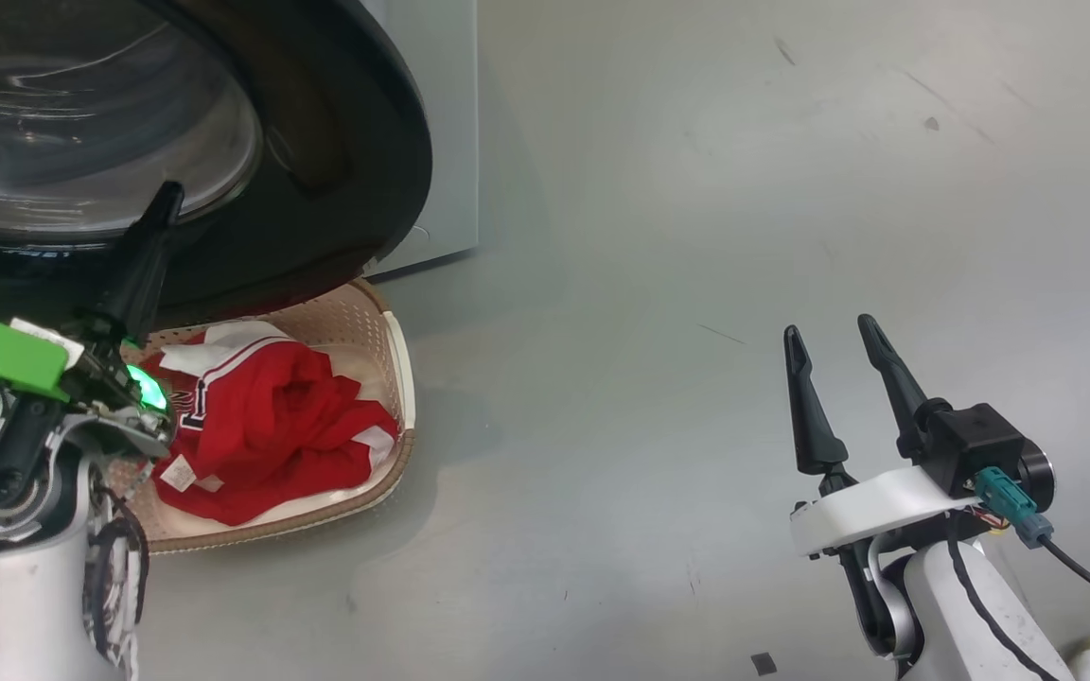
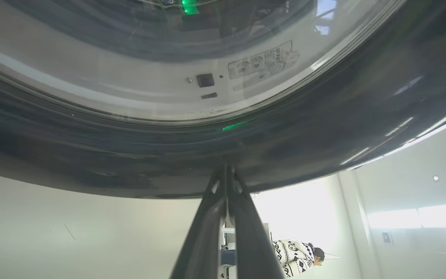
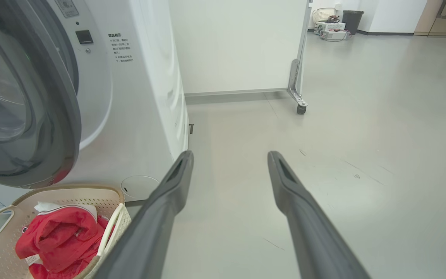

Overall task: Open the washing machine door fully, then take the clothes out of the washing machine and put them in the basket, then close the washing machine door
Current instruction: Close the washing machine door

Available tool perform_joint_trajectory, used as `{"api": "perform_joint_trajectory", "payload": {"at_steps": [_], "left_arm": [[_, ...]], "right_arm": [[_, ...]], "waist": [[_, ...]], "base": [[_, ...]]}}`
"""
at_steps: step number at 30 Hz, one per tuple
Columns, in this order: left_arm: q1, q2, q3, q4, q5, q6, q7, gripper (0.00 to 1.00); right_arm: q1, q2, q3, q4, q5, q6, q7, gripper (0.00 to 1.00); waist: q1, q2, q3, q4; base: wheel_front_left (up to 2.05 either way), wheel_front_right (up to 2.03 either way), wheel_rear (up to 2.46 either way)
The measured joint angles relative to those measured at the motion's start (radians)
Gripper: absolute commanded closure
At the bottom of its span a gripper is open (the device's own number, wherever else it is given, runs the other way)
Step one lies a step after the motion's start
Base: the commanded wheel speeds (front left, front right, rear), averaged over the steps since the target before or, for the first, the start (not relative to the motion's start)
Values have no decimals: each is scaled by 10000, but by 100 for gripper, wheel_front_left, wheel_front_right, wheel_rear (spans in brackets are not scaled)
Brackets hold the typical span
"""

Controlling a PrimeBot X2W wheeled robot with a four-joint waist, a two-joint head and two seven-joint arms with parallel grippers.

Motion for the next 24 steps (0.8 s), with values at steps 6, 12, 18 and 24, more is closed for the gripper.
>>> {"api": "perform_joint_trajectory", "payload": {"at_steps": [6, 12, 18, 24], "left_arm": [[1300, -291, 270, -970, -104, 0, -215, 100], [2459, -349, 502, -1452, -104, 0, -493, 0], [3406, -408, 497, -1845, -104, 0, -662, 0], [4193, -412, 499, -2190, 380, 0, -1298, 0]], "right_arm": [[23, -203, -33, 163, -109, 13, 0, 0], [152, -297, -77, 324, -115, 13, -25, 0], [596, -326, -63, 529, -196, 15, -25, 0], [890, -341, -48, 600, -196, 15, -25, 0]], "waist": [[0, 0, -311, 580], [0, 0, -826, 1009], [0, 0, -1389, 1428], [0, 0, -1929, 1812]], "base": [[0, 0, 0], [0, 0, 0], [0, 0, 0], [0, 0, 0]]}}
